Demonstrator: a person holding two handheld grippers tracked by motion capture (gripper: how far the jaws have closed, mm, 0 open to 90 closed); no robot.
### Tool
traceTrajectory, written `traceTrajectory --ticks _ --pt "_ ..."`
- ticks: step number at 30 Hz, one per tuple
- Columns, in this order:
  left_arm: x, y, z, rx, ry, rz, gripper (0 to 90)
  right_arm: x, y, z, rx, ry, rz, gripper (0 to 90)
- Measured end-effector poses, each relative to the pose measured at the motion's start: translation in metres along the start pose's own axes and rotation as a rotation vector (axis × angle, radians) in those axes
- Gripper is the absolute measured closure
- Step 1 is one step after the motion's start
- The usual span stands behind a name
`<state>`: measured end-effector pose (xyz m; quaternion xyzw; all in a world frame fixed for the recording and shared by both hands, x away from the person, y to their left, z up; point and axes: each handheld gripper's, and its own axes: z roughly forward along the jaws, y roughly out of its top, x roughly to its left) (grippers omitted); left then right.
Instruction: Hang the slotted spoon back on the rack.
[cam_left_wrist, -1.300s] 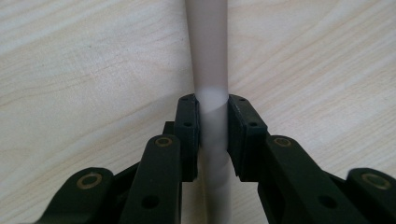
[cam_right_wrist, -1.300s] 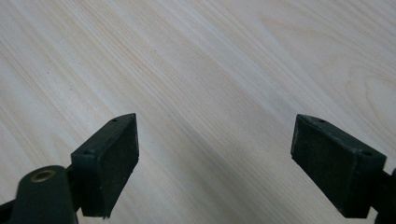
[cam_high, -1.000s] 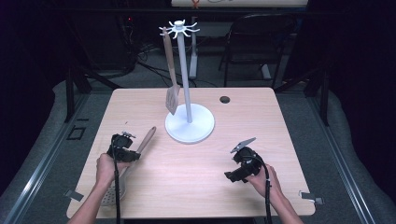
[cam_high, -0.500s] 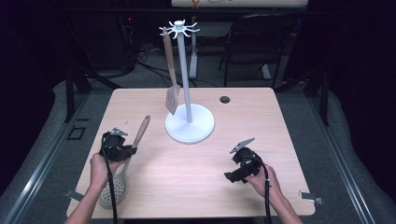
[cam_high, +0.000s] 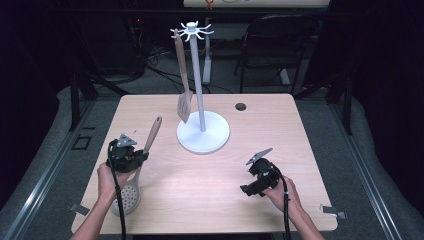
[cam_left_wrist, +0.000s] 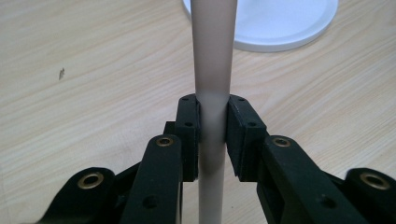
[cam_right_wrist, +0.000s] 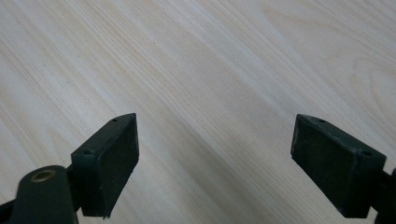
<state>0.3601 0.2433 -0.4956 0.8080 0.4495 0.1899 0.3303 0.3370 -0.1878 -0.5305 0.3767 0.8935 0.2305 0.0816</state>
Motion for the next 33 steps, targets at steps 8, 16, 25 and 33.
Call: traceTrajectory --ticks 8,16,25,33 --pt "-0.001 0.001 -0.008 -0.083 0.014 0.002 76.0 0.001 0.001 0.000 0.008 -0.002 0.003 15.1" --pt "-0.002 0.004 -0.014 -0.165 0.019 -0.007 76.0 -0.001 0.001 0.000 0.020 -0.003 0.002 15.1" --pt "-0.010 0.007 -0.023 -0.260 0.032 0.028 76.0 0.000 0.000 0.000 0.014 -0.004 0.010 15.2" --pt "-0.012 0.008 -0.033 -0.325 0.048 0.035 76.0 0.000 -0.001 0.001 0.022 -0.008 0.012 15.3"
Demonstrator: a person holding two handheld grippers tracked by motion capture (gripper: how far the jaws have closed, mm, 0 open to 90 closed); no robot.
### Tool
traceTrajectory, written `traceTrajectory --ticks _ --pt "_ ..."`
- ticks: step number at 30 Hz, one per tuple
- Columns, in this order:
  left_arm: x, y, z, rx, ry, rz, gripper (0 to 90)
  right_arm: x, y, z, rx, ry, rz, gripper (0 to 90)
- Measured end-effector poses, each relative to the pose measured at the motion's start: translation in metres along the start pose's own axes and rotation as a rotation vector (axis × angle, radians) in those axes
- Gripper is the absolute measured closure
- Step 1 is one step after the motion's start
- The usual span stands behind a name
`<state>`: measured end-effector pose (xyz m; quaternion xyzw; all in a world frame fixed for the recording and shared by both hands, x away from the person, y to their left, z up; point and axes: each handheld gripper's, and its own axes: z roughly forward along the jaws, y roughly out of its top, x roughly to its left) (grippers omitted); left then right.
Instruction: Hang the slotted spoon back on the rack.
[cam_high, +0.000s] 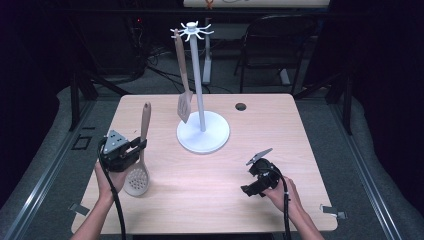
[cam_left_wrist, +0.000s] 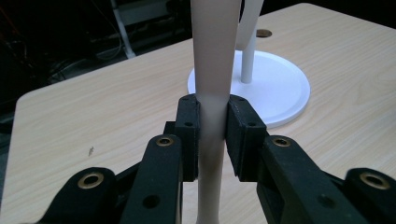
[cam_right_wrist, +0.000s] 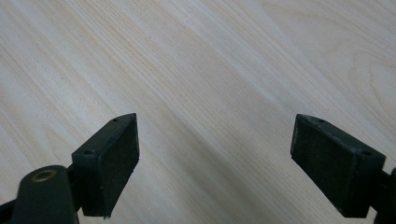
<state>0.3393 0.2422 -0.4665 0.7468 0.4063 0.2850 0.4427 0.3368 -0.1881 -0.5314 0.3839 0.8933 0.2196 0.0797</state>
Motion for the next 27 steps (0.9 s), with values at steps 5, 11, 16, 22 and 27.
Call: traceTrajectory --ticks 5,11,16,22,27 --pt "-0.003 0.005 -0.007 -0.051 0.009 0.007 76.1 0.001 0.000 0.001 -0.012 0.006 0.003 15.6" --pt "-0.008 0.012 -0.011 -0.091 0.009 0.017 76.0 0.000 0.000 0.000 -0.005 -0.002 0.001 15.6" --pt "-0.012 0.018 -0.010 -0.094 -0.007 0.020 76.0 0.001 -0.001 -0.002 -0.007 -0.003 0.003 15.5" --pt "-0.016 0.025 -0.006 -0.087 -0.017 0.031 76.0 0.001 -0.001 -0.003 -0.022 0.005 0.006 15.5" --pt "-0.016 0.035 -0.001 -0.075 -0.038 0.028 76.0 0.001 -0.001 -0.003 -0.016 0.003 0.011 15.5"
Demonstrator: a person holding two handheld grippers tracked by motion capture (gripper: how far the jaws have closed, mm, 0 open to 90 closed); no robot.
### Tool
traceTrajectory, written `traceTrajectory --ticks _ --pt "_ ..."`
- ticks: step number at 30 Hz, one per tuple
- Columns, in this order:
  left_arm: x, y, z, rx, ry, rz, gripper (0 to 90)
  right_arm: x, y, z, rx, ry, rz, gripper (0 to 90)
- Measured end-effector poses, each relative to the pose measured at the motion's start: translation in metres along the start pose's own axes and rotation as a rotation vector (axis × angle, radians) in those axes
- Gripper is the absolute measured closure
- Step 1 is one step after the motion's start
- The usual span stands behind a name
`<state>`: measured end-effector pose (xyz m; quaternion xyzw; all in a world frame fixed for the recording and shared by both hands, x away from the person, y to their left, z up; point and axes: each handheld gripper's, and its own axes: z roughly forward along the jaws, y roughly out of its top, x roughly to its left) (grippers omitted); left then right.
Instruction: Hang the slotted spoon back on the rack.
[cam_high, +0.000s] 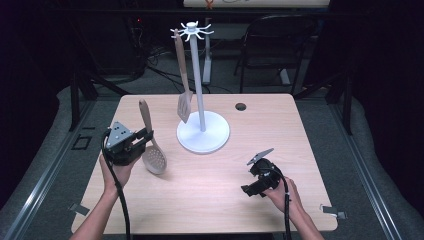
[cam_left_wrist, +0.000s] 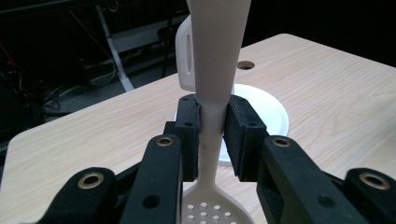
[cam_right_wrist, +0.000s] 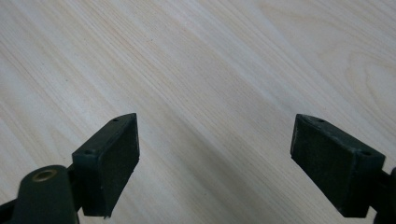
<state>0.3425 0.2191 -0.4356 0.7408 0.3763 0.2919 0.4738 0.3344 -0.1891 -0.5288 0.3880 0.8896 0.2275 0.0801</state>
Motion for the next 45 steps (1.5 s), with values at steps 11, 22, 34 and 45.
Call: traceTrajectory --ticks 11,22,34,45 --pt "-0.001 0.025 0.013 0.011 -0.015 0.022 76.0 -0.001 0.000 0.001 0.013 0.003 -0.002 15.5" --pt "-0.001 0.048 0.025 0.039 -0.035 0.038 76.0 -0.001 -0.001 0.001 0.018 -0.003 -0.008 15.5" --pt "-0.003 0.070 0.039 0.044 -0.043 0.049 75.9 -0.001 -0.001 0.001 0.013 -0.003 -0.007 15.5" --pt "-0.003 0.096 0.050 0.029 -0.042 0.046 76.0 -0.002 -0.001 0.000 -0.004 -0.001 0.003 15.4"
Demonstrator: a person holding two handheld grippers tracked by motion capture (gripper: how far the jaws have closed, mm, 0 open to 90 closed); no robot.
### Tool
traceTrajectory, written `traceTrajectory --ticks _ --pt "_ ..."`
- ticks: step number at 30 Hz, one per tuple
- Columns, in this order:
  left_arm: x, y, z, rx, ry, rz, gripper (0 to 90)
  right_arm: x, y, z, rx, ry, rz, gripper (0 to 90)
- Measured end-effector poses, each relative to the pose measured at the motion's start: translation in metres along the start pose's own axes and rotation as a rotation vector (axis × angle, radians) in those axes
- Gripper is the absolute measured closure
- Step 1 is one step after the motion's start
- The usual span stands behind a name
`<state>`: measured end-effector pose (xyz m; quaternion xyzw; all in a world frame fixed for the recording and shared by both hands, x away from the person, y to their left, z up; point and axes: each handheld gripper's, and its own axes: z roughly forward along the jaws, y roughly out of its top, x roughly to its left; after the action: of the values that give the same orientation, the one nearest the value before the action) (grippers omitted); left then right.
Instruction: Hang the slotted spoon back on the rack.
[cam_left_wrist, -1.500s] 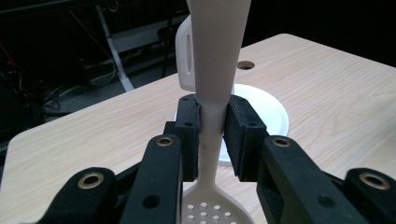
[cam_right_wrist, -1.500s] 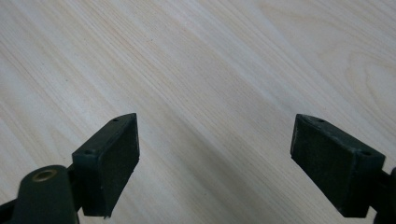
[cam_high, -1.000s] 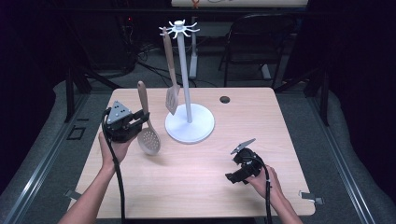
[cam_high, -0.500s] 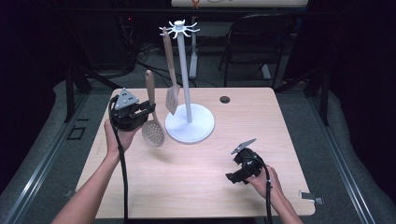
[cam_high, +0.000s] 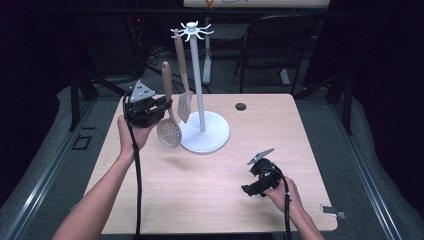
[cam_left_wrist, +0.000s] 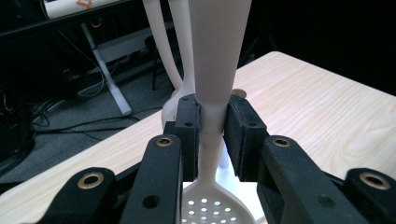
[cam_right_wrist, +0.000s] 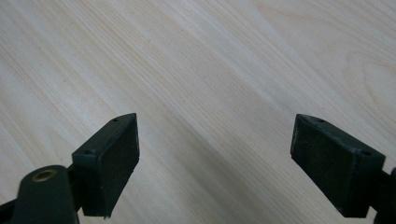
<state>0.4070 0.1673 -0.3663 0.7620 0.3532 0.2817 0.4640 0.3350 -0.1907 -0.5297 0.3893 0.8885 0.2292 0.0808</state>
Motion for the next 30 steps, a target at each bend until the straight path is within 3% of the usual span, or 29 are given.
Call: traceTrajectory --ticks 7,13,21,30 --pt "0.001 0.020 0.007 -0.003 0.013 0.012 75.9 -0.001 0.000 -0.001 -0.002 -0.007 0.002 15.3" --pt "0.004 0.029 0.014 -0.001 0.012 -0.005 75.9 -0.001 0.000 -0.001 -0.012 -0.004 -0.005 15.3" --pt "-0.002 0.042 0.025 0.011 0.009 0.003 75.9 -0.001 0.000 0.000 -0.012 -0.005 0.001 15.3" --pt "-0.007 0.055 0.036 0.029 0.022 -0.028 75.9 -0.002 0.000 0.000 -0.006 -0.010 -0.012 15.3"
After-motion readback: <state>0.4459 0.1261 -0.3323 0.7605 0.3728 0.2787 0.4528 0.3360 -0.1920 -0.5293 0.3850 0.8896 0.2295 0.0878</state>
